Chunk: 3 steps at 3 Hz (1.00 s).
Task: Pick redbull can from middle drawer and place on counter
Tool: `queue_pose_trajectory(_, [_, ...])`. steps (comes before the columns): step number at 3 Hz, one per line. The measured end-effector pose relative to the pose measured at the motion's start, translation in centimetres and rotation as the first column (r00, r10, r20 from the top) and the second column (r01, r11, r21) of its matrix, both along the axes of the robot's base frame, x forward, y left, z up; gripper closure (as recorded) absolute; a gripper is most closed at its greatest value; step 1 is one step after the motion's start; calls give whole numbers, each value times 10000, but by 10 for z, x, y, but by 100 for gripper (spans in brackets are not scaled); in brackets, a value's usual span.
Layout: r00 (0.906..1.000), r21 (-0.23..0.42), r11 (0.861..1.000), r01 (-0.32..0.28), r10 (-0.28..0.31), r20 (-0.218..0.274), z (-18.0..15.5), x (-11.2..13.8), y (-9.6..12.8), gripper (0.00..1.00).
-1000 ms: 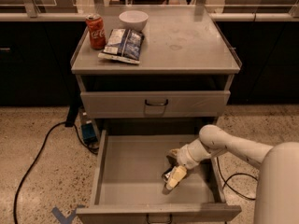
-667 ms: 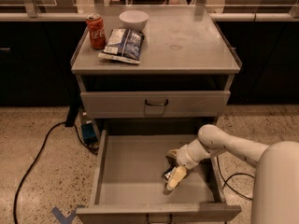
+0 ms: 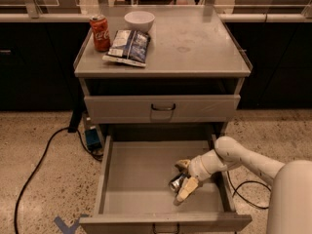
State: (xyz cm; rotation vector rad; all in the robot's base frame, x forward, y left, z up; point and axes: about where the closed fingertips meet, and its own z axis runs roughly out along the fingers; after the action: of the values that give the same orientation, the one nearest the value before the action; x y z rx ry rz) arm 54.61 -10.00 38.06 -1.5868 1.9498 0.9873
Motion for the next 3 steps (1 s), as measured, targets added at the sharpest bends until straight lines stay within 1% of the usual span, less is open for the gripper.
queue_pose_trajectory(1, [9999, -528, 9986, -60, 68, 142, 3, 2, 0, 0])
queue_pose_trajectory(2, [9997, -1297, 9915, 85, -52, 257, 6, 4, -6, 0])
queue_pose_trajectory(3, [9998, -1563, 9876, 137, -114, 155, 1, 2, -12, 0])
